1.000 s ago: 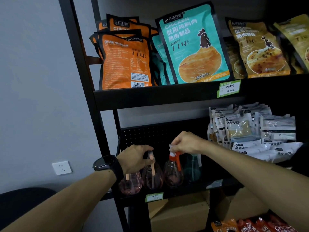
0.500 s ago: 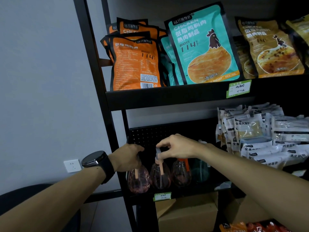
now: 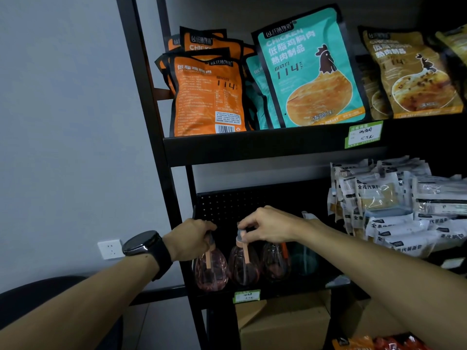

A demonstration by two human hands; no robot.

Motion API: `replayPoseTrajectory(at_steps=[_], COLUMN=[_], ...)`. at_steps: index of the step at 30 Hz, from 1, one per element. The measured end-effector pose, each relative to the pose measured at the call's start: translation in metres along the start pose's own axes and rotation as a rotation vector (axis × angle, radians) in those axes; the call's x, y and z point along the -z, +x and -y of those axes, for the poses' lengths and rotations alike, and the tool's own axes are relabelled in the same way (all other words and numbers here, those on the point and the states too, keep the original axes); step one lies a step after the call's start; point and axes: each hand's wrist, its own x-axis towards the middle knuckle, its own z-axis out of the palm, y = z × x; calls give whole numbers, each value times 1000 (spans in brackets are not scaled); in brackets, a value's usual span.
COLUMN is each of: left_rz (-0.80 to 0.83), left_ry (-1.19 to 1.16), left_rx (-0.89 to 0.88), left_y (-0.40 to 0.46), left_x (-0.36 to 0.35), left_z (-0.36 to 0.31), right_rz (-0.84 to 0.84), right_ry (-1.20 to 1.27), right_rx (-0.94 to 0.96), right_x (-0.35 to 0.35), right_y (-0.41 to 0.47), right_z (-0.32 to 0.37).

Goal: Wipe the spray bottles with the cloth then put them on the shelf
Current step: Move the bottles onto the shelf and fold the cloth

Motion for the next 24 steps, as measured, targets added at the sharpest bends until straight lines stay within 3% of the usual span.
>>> replayPoseTrajectory(at_steps=[11,17,24], left_rz=[-44,-63,-49], left_ry=[23,-2,-9], left_rx=[-83,-119,-160], left_y=[7,17,21], left_x=[-6,-2,-6], left_z=[-4,-22,-37], right_rz=[4,130,129], right_ry=[13,-106,-76], right_rx=[-72,-180,-167], right_x=[30,44,40], right_y=[-18,-35,-37], right_z=[-10,-34,-41])
